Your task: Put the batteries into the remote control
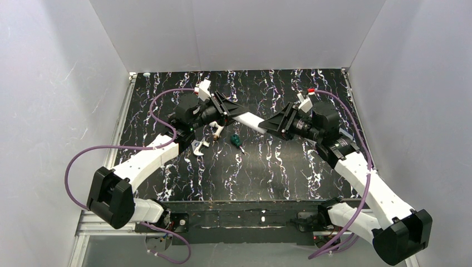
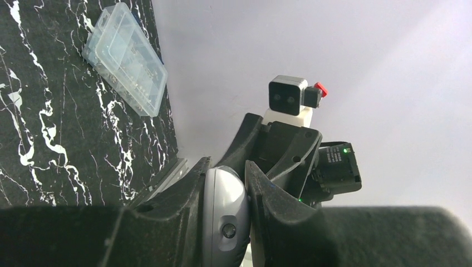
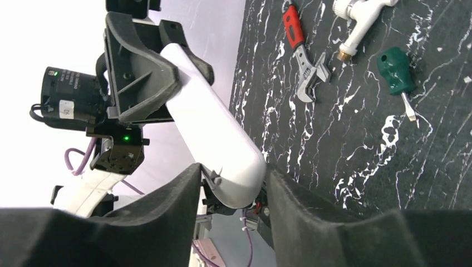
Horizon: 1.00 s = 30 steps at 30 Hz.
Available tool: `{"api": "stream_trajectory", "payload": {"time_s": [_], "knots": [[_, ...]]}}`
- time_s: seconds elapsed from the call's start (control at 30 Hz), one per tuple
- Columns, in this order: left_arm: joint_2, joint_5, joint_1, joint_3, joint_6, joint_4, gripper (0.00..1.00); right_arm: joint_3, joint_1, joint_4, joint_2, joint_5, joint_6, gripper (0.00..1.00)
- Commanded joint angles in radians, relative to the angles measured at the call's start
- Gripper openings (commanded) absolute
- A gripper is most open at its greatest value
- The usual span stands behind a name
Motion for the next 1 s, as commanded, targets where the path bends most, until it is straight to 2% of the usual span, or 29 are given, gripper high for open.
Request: {"api": "stream_trajectory", "payload": {"time_s": [0.0,0.1,0.23,0.3,0.5,0.63,0.7,0.87,0.97], "knots": [[-0.021,0.026,-0.002,0.027,-0.014,0.088,0.00,-0.007,-0.005,0.102,0.021,-0.026,0.030,0.48],[-0.019,0.029,-0.002,0.028,-0.014,0.089,0.00,0.000,-0.005,0.139,0.031,-0.031,0.035,0.45],[-0.018,0.030,-0.002,0.031,-0.014,0.088,0.00,0.015,-0.005,0.156,0.044,-0.038,0.042,0.61],[-0.016,0.032,-0.002,0.032,-0.014,0.086,0.00,0.014,-0.007,0.168,0.046,-0.037,0.051,0.65],[-0.014,0.033,-0.002,0.033,-0.013,0.085,0.00,-0.009,-0.009,0.217,0.038,-0.033,0.074,0.64],[-0.013,0.033,-0.002,0.029,-0.014,0.087,0.00,-0.019,-0.012,0.237,0.036,-0.041,0.083,0.54],[-0.013,0.032,-0.002,0.028,-0.013,0.087,0.00,-0.021,-0.013,0.250,0.042,-0.053,0.090,0.52],[-0.017,0.020,-0.002,0.024,-0.006,0.090,0.00,-0.026,-0.012,0.268,0.051,-0.083,0.103,0.63],[-0.018,0.011,-0.002,0.025,0.002,0.089,0.00,-0.036,-0.013,0.279,0.046,-0.084,0.113,0.64]]}}
